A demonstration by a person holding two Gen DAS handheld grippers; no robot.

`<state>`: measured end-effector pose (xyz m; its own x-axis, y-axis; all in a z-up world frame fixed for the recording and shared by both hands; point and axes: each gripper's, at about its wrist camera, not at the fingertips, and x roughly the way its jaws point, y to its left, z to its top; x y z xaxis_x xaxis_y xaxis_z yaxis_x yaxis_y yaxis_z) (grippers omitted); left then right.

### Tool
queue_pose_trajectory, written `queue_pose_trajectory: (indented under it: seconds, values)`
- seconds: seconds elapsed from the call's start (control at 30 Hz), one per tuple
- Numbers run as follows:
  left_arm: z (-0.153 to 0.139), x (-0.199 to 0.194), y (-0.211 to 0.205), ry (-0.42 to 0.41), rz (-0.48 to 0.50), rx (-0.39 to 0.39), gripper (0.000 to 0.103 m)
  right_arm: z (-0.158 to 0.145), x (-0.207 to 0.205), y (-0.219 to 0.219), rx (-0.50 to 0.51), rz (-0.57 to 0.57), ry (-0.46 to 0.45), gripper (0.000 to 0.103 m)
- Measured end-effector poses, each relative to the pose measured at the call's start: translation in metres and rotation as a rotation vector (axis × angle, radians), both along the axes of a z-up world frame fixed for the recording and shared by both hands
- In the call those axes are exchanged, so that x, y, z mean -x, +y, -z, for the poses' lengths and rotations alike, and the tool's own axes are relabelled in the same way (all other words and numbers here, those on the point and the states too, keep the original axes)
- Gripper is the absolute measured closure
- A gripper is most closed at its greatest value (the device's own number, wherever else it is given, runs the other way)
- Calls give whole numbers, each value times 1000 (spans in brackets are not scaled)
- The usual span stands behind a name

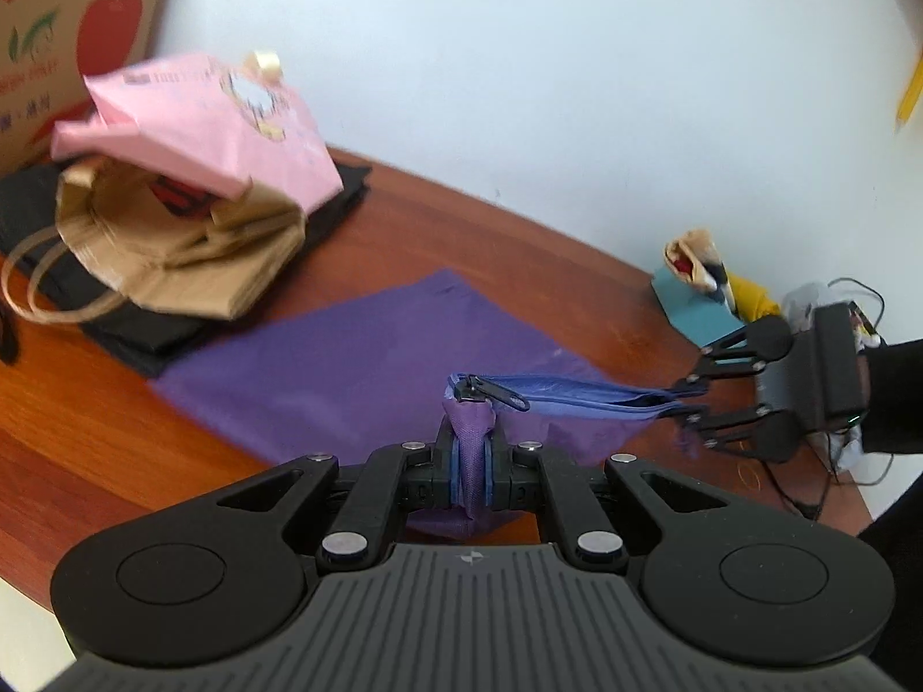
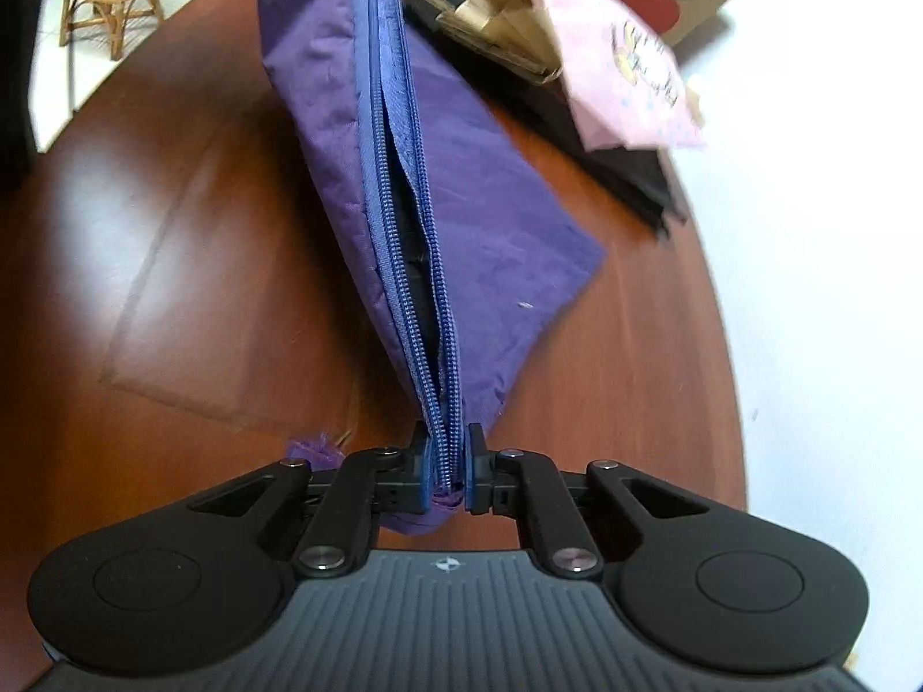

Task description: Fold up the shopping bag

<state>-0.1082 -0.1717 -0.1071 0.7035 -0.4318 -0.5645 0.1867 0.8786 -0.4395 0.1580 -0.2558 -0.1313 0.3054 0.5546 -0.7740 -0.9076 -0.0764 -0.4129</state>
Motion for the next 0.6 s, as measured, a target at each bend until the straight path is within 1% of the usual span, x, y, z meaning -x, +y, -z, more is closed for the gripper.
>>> queue_pose_trajectory:
  seconds: [0.07, 0.1, 0.17, 0.3, 0.37, 0.4, 0.43, 0.47, 0.5, 0.53, 0.6]
  values:
    - [9, -2, 1, 35, 3, 41, 94, -8, 5, -10, 34, 12, 73, 92]
    - [12, -4, 2, 46, 2, 59, 94, -15, 10, -17, 55, 17, 132, 92]
    - [22, -7, 7, 96, -3, 119, 94, -27, 12, -30, 75, 28, 245, 93]
    - [37, -16, 15, 180, -8, 182, 94, -44, -1, -46, 62, 75, 448, 93]
    - [45, -23, 20, 245, -13, 210, 94, -49, -11, -46, 42, 109, 532, 93]
    - [49, -27, 23, 282, -16, 219, 94, -51, -21, -48, 23, 142, 602, 93]
    - [53, -32, 24, 330, -13, 214, 94, -53, -26, -45, 13, 158, 639, 93]
    - [55, -36, 25, 357, -9, 202, 94, -53, -33, -43, 0, 173, 682, 93]
    - [56, -39, 25, 371, -3, 192, 94, -53, -43, -42, -18, 201, 746, 93]
    - [56, -41, 26, 383, 2, 183, 94, -54, -48, -40, -34, 222, 785, 93]
    - [59, -45, 26, 402, 3, 168, 94, -54, -46, -34, -64, 247, 823, 92]
